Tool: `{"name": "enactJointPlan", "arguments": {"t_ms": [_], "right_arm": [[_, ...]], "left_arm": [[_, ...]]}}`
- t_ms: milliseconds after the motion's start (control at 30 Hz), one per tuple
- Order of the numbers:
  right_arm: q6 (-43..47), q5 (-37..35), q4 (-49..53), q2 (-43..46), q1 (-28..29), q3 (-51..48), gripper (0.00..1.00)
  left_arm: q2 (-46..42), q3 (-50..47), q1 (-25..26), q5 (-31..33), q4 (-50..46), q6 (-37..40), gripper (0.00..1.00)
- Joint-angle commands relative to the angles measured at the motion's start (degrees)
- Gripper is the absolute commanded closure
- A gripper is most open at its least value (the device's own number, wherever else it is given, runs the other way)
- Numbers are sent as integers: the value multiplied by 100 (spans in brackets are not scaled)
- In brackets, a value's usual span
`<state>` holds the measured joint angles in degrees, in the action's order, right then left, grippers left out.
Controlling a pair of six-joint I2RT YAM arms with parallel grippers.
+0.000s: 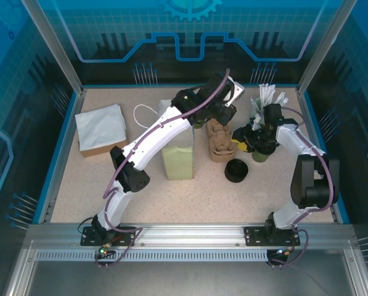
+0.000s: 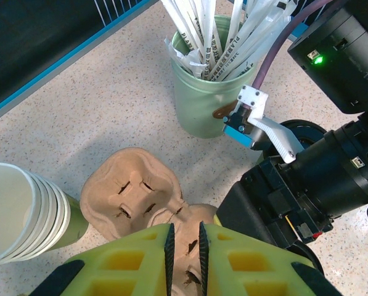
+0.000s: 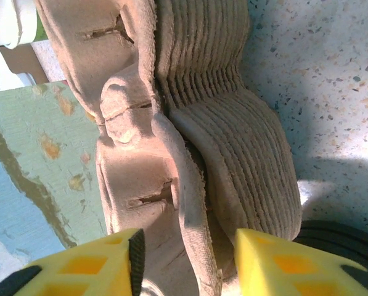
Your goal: Pack the takeout coffee
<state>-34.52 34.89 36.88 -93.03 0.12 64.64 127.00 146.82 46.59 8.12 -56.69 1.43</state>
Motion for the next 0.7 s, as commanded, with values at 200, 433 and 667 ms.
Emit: {"name": "enactJointPlan", "arguments": {"t_ms": [200,433,667], "right_arm": [[59,68,188,-117,130,230,65],[80,127,196,-250,221,233,71],[36,123,185,-131,257,298,87]], "left_arm": [[-344,-75,-40,-35,-97,-64,79],[-617,-224,-44,-39,-74,-104,79],[-1264,-823,-44,49,96,-121,79]]}}
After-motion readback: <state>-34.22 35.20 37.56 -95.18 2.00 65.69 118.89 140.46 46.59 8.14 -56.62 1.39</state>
